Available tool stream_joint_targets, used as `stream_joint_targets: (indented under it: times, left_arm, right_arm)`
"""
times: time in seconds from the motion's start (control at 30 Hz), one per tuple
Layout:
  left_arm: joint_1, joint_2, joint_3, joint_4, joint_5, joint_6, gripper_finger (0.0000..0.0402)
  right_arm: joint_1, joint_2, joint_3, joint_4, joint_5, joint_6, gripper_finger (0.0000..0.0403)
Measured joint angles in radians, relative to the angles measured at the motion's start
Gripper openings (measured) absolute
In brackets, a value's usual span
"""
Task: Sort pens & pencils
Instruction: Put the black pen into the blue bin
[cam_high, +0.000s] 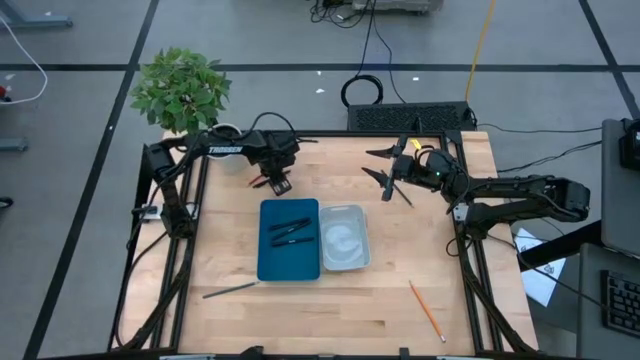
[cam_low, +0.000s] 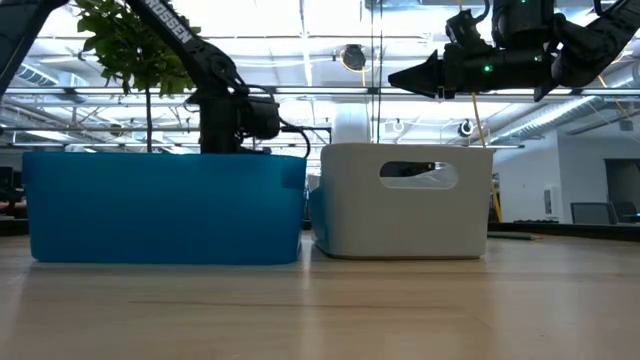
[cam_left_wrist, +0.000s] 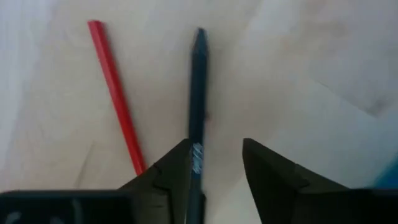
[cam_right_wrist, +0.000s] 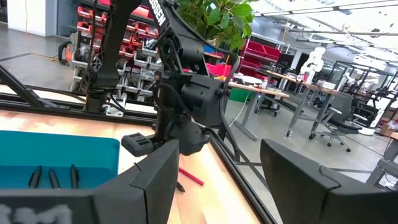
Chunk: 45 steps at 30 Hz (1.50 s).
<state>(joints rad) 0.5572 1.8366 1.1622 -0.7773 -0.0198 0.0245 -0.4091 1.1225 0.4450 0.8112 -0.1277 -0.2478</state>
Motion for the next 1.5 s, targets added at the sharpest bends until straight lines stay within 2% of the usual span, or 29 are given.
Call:
stream_joint_targets:
  times: [0.5,0.6,0.7,0.77,1.0,1.33,1.5]
  left_arm:
    - [0.006,0.066,0.004,0.013,-0.007,-0.031,0.0155]
    - [0.005,0.067,0.004,0.002,-0.008,-0.032,0.012]
    - [0.0,0.068,0.004,-0.001,-0.006,-0.02,0.0041]
    - [-0.007,0.066,0.003,-0.001,-0.016,-0.007,0.002]
    - [-0.034,0.038,-0.002,-0.002,-0.043,0.023,0.0019]
    - [-0.033,-0.079,-0.003,0.012,-0.042,0.037,0.0018]
    - [-0.034,-0.138,-0.003,0.039,-0.009,0.062,0.0018]
  right_arm:
    - [-0.002,0.0,0.0,0.0,0.0,0.0,0.0215]
    - [-0.002,0.0,0.0,0.0,0.0,0.0,0.0215]
    - [-0.002,0.0,0.0,0.0,0.0,0.0,0.0215]
    - [-0.002,0.0,0.0,0.0,0.0,0.0,0.0215]
    - [-0.002,0.0,0.0,0.0,0.0,0.0,0.0215]
    - [-0.002,0.0,0.0,-0.001,0.0,0.001,0.0215]
    - [-0.002,0.0,0.0,0.0,0.0,0.001,0.0215]
